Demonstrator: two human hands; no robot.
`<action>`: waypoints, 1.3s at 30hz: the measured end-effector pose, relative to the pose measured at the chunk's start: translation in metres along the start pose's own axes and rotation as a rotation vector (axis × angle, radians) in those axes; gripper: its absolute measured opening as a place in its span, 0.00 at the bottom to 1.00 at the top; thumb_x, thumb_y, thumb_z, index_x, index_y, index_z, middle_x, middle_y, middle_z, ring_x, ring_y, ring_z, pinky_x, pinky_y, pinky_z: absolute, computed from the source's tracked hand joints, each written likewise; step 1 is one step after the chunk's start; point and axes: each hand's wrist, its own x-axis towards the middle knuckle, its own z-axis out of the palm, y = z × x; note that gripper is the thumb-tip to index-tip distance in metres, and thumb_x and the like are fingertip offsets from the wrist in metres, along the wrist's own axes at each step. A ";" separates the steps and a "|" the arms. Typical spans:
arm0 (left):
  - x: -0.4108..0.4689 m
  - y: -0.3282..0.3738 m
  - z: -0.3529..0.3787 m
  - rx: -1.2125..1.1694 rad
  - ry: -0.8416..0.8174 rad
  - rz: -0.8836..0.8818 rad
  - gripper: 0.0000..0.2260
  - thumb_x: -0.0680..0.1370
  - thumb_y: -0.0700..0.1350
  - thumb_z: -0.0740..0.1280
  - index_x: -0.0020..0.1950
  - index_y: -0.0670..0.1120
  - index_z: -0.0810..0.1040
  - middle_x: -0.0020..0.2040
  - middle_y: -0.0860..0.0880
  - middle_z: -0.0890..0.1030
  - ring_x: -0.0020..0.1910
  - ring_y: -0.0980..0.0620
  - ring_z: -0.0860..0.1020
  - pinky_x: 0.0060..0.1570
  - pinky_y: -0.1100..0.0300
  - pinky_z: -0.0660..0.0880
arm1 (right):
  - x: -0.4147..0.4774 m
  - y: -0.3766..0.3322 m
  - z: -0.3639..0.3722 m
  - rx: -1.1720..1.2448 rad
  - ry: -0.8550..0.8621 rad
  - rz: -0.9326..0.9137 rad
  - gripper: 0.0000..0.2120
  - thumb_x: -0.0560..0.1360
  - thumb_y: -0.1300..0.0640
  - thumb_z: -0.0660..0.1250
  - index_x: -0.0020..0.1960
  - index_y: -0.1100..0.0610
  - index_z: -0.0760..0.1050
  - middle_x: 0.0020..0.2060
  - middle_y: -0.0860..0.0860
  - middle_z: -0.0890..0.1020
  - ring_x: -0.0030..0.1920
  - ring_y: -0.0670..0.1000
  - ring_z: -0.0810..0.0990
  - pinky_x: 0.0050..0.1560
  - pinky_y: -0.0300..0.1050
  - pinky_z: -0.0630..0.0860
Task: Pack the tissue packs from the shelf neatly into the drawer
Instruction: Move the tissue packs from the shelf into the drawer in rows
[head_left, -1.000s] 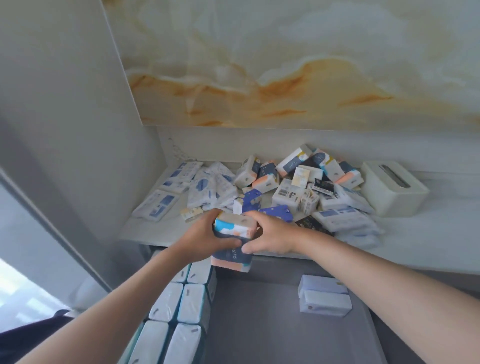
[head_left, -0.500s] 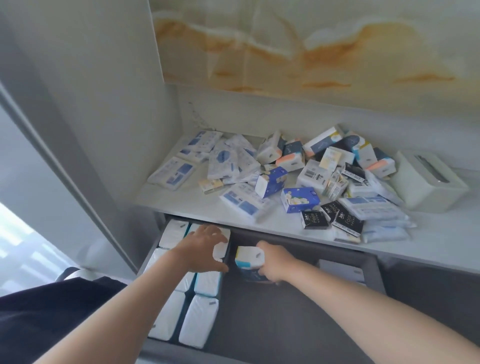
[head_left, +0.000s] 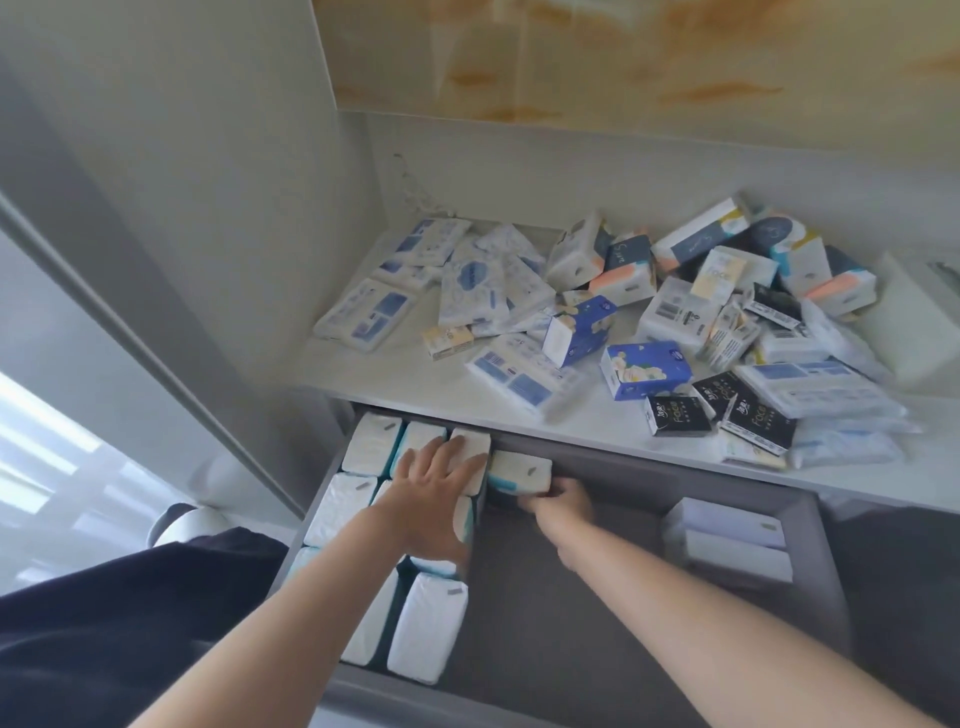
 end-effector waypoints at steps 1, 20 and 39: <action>0.000 -0.001 0.000 -0.013 0.008 -0.001 0.53 0.65 0.67 0.71 0.79 0.57 0.40 0.80 0.47 0.40 0.78 0.42 0.40 0.76 0.40 0.42 | -0.001 0.000 -0.001 -0.013 -0.027 -0.018 0.23 0.68 0.59 0.78 0.60 0.56 0.74 0.51 0.49 0.82 0.49 0.51 0.80 0.50 0.46 0.76; -0.055 -0.002 -0.010 -0.022 -0.143 0.058 0.55 0.65 0.64 0.76 0.80 0.59 0.41 0.80 0.50 0.39 0.79 0.44 0.39 0.76 0.44 0.46 | -0.104 0.001 0.013 -0.327 -0.727 0.258 0.25 0.78 0.70 0.56 0.75 0.64 0.64 0.58 0.57 0.79 0.57 0.59 0.82 0.43 0.51 0.82; -0.025 0.041 -0.072 -0.407 0.148 0.005 0.29 0.76 0.56 0.69 0.75 0.57 0.64 0.72 0.52 0.67 0.70 0.50 0.66 0.68 0.54 0.66 | -0.104 -0.132 -0.083 -0.577 -0.485 -0.385 0.20 0.80 0.60 0.61 0.71 0.51 0.69 0.60 0.53 0.79 0.49 0.51 0.84 0.42 0.43 0.79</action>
